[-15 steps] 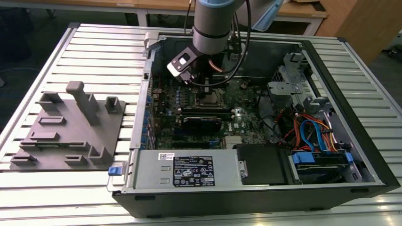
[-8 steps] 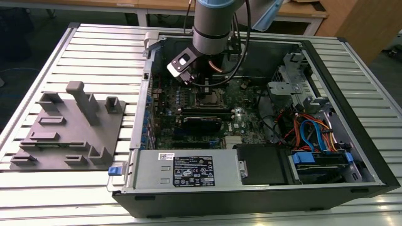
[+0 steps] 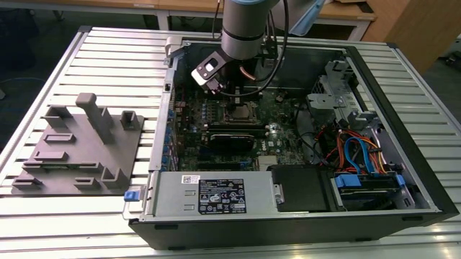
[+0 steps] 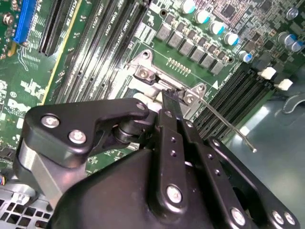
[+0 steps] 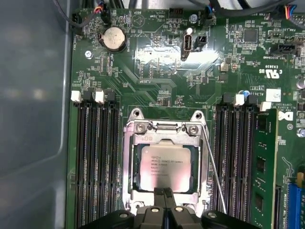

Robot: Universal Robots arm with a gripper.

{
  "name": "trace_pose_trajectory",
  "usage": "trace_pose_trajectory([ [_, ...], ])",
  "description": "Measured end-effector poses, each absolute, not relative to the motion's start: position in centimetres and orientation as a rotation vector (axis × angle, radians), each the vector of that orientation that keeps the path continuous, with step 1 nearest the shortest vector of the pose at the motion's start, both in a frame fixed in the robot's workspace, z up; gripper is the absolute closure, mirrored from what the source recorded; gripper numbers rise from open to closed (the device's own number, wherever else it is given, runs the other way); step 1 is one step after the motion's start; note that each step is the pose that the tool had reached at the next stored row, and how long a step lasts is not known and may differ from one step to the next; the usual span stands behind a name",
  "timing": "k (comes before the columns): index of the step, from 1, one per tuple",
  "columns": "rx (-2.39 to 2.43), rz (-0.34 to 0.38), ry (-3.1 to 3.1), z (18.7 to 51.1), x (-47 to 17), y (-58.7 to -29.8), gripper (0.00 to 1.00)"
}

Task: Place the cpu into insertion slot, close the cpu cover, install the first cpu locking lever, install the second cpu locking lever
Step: 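Close the cpu cover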

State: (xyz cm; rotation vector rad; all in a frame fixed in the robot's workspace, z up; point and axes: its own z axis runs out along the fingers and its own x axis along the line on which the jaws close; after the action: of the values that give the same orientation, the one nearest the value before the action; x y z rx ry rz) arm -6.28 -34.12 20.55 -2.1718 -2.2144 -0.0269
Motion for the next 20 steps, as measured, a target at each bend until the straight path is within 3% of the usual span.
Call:
trace_pose_trajectory([
  [20,-2.172,-0.028,-2.214,19.96,-6.24,-34.11,0.9],
])
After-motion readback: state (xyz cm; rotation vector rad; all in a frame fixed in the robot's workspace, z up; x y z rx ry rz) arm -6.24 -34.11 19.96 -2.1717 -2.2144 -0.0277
